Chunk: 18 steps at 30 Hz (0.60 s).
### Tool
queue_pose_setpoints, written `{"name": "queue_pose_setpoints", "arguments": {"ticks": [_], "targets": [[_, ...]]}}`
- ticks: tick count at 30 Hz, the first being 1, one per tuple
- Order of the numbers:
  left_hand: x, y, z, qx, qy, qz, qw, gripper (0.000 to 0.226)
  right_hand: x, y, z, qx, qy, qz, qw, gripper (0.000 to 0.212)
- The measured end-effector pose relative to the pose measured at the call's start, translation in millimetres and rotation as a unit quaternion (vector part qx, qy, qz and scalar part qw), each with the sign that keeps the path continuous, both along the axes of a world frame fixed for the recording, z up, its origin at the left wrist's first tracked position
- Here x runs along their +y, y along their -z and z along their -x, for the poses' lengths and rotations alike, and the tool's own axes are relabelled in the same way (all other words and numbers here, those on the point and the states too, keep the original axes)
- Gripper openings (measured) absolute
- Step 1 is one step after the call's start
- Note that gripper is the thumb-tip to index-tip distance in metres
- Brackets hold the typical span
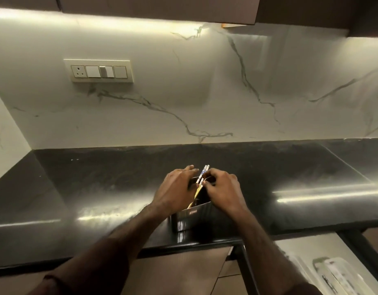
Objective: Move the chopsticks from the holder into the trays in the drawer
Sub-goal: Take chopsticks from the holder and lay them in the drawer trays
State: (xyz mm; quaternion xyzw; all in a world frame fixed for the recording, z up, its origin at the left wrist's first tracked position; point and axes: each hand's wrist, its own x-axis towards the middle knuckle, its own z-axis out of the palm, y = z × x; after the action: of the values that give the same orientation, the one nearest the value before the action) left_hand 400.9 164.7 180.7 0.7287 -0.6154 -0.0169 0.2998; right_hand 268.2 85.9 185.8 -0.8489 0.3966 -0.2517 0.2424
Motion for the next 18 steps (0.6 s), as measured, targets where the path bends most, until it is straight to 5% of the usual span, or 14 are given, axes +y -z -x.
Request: {"name": "queue_pose_setpoints", "arguments": {"ticks": [9, 18], "targets": [[-86.7, 25.3, -26.8, 0.084, -0.017, -0.069, 0.994, 0.055, -64.5, 28.4, -21.7, 0.035, 0.076, -0.037, 0.996, 0.013], [-130.8, 53.5, -50.6, 0.198, 0.013, -0.158, 0.967, 0.056, -87.6, 52.2, -41.8, 0.095, 0.113, -0.176, 0.973, 0.026]]}}
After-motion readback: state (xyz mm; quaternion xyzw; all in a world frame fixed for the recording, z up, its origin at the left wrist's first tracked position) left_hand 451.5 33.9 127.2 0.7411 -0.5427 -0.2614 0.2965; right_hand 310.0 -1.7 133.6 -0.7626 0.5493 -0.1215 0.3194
